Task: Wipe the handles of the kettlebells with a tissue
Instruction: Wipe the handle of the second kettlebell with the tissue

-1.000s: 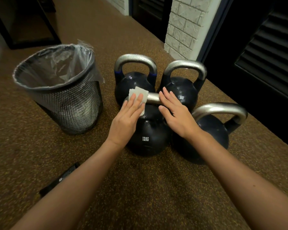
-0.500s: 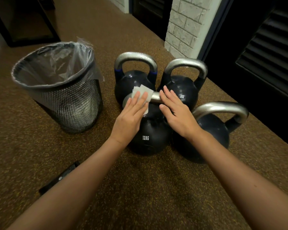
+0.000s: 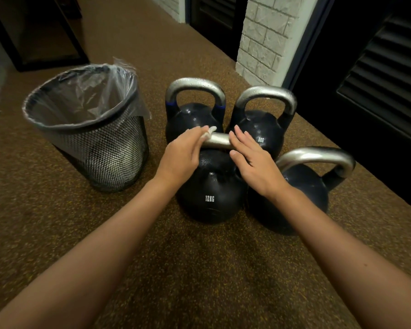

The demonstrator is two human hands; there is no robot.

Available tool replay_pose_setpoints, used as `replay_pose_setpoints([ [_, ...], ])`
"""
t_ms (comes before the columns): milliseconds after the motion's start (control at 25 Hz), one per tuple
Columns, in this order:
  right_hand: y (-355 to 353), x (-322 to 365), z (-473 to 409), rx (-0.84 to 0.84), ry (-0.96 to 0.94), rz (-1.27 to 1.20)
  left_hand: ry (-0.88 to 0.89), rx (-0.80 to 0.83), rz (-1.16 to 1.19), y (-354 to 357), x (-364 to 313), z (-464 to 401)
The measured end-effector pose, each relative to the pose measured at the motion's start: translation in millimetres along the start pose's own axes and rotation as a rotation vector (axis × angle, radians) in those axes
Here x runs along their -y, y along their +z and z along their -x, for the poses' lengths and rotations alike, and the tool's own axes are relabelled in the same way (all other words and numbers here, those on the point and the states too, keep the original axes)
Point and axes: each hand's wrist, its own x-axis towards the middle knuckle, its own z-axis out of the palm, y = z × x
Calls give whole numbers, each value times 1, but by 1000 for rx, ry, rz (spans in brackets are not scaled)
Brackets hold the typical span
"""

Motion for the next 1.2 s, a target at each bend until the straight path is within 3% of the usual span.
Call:
replay_pose_setpoints([
  [280, -1, 0, 0, 12, 5, -5, -132, -50, -12, 2, 8, 2],
  [480, -1, -1, 0, 12, 1, 10, 64, -9, -142, 12, 3, 7],
  [680, -2, -1, 1, 18, -5, -6, -59, -65, 14, 8, 7, 7],
  [880, -1, 0, 0, 14, 3, -6, 48, -2, -107, 11, -4, 6],
  [960, -2, 0, 1, 24, 6, -11, -88, -60, -20, 12, -11, 17],
  [1040, -2, -1, 1, 23, -1, -14, -419, -232, 168, 13, -22, 35],
  [1080, -2, -1, 1, 16, -4, -19, -662, -337, 333, 14, -29, 40],
  [1160, -1, -1, 0, 7, 6, -33, -1145, -555, 901, 14, -46, 38],
  [1200, -1, -1, 0, 6, 13, -35, -1296, -643, 1173, 13, -52, 32],
])
